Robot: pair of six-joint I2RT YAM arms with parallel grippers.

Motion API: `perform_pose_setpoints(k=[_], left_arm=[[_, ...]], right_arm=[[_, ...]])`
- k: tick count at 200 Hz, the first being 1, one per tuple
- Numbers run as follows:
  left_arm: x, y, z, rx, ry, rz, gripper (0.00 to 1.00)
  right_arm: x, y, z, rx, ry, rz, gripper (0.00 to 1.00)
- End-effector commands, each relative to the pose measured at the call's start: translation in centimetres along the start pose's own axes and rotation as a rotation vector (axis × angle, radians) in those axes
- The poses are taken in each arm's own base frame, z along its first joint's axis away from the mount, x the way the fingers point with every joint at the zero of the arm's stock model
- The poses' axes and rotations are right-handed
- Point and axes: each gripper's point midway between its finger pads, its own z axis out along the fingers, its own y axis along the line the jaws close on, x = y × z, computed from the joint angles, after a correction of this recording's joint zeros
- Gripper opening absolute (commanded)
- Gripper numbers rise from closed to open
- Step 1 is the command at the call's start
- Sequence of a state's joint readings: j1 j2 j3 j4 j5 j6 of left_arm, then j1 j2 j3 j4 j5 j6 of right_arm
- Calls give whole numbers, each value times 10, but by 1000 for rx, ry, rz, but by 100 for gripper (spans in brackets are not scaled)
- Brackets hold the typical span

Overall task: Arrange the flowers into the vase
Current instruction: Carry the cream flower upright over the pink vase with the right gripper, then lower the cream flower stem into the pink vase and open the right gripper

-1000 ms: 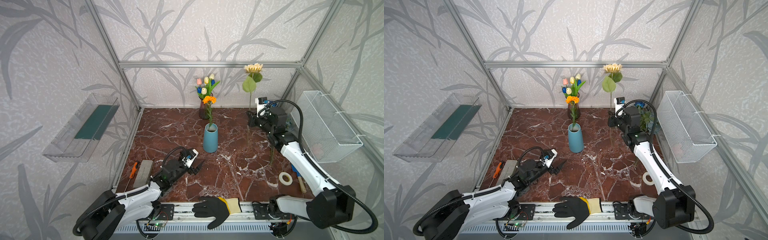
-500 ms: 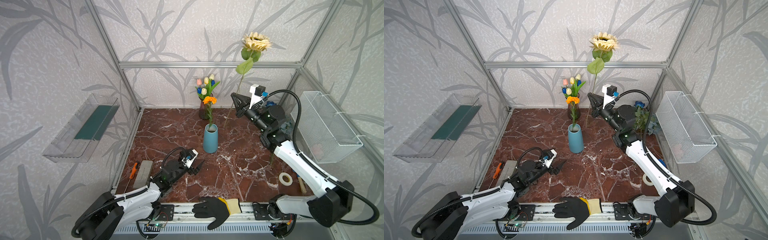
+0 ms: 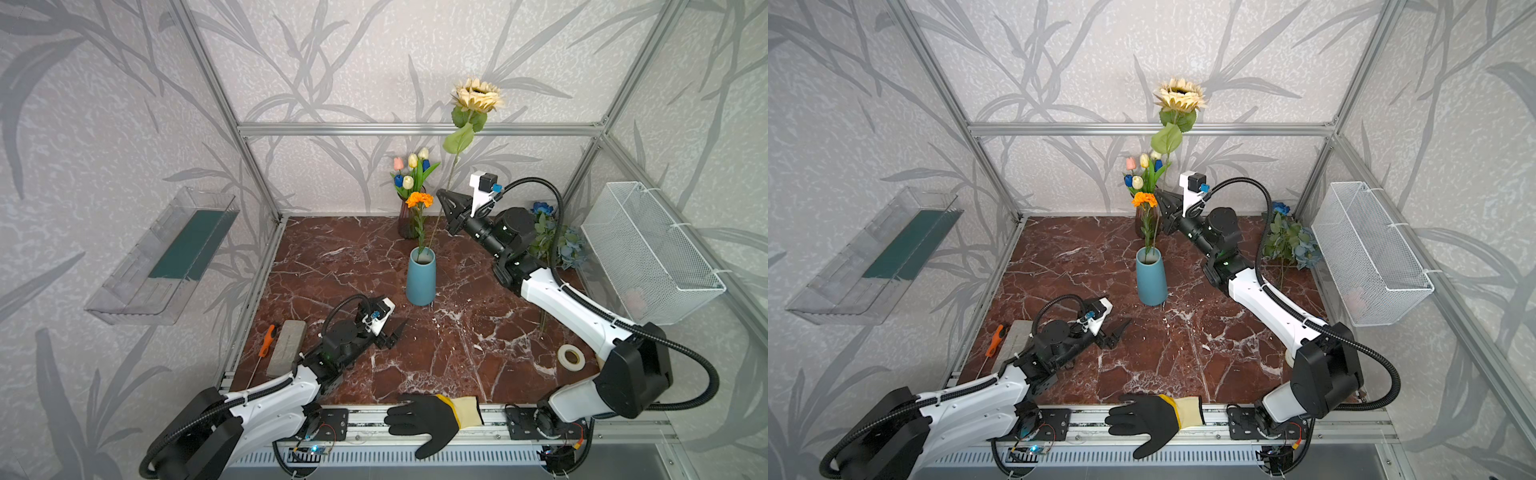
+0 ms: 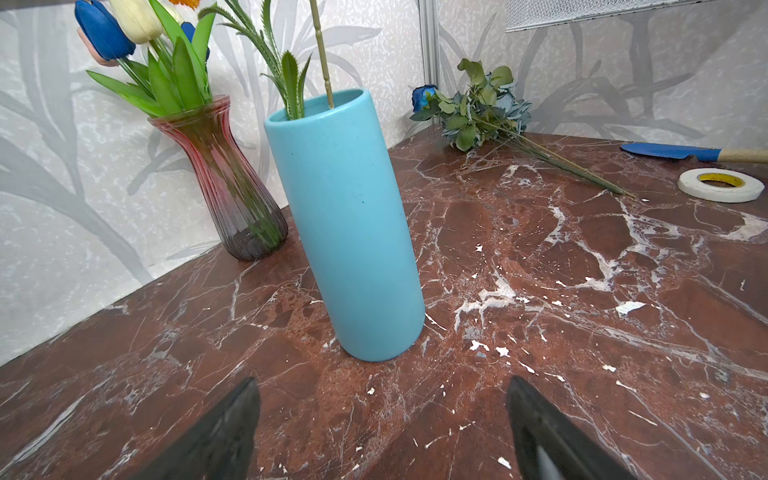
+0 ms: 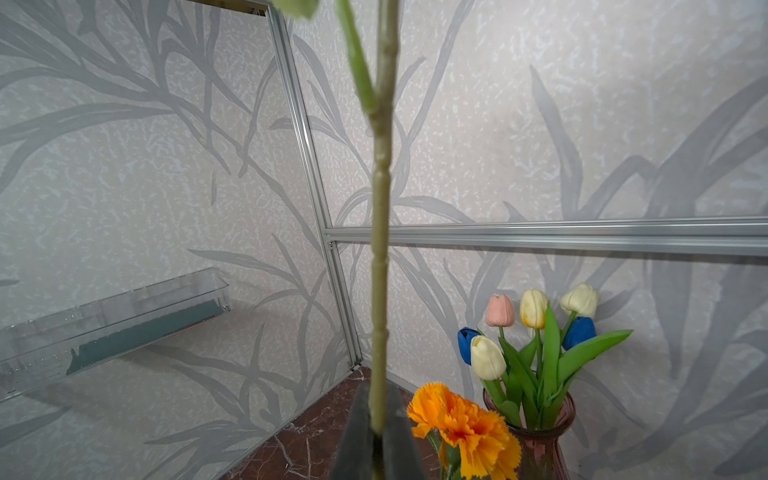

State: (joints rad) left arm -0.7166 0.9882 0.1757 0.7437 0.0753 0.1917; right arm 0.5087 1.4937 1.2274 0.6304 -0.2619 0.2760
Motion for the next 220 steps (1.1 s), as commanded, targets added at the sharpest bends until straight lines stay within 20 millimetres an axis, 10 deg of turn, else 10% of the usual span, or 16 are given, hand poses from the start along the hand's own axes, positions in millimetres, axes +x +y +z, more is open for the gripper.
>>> perform_pose_setpoints(k=[1,121,220], left_arm=[[-7,0,0,-4,-14,23,92],[-3,-1,4,2,2,29,92],[-3,-1,4,-1,3,32,92]], right_arm=[[-6,6,-1,-22,-48,-38,0],[112,3,-16,-37,145,-110,0],[137,-5,-24,31,168,-163,7]])
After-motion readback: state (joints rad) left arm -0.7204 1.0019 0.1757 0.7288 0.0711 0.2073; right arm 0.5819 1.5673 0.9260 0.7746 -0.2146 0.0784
